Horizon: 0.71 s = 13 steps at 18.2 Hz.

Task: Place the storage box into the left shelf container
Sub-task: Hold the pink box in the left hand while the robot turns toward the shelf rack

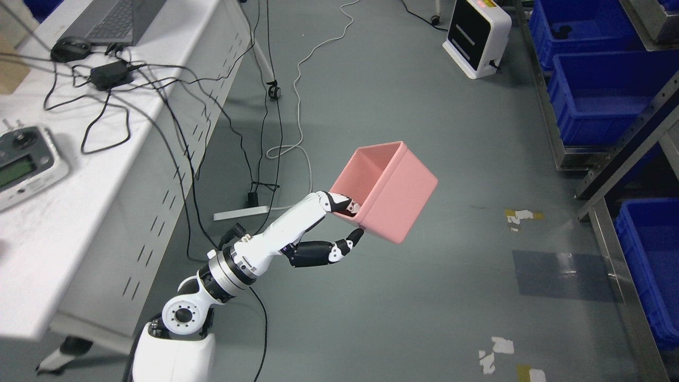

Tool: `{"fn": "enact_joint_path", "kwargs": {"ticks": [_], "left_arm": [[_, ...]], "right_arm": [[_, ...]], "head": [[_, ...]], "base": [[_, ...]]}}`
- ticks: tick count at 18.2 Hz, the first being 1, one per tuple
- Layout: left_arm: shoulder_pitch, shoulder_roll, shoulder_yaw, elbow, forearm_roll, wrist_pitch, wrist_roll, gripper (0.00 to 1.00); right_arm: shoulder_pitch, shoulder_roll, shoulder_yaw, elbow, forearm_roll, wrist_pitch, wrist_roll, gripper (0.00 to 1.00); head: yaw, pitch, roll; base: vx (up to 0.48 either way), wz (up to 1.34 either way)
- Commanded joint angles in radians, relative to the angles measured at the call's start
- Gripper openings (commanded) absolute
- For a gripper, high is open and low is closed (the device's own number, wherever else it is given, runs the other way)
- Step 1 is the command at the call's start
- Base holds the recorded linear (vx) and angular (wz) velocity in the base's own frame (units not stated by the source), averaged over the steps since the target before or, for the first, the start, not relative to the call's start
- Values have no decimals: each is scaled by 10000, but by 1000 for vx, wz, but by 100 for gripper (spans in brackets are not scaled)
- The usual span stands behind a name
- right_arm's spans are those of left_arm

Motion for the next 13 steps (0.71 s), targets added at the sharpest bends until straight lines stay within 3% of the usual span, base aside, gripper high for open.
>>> {"fn": "enact_joint_path", "kwargs": {"ticks": [1, 8, 13], "left_arm": [[-71, 175, 3, 114, 0, 44, 17, 1], [-71, 175, -303, 222, -16, 473, 18, 1], [-56, 175, -1330, 222, 0, 504, 18, 1]], "right_arm": [[262, -175, 0, -175, -31, -6, 1758, 100], [262, -175, 0, -175, -31, -6, 1758, 100], [262, -175, 0, -175, -31, -6, 1758, 100]], "head": [[0, 0, 0], [0, 1, 0], [0, 1, 0]], "base": [[558, -282], [546, -540], [576, -873]]}}
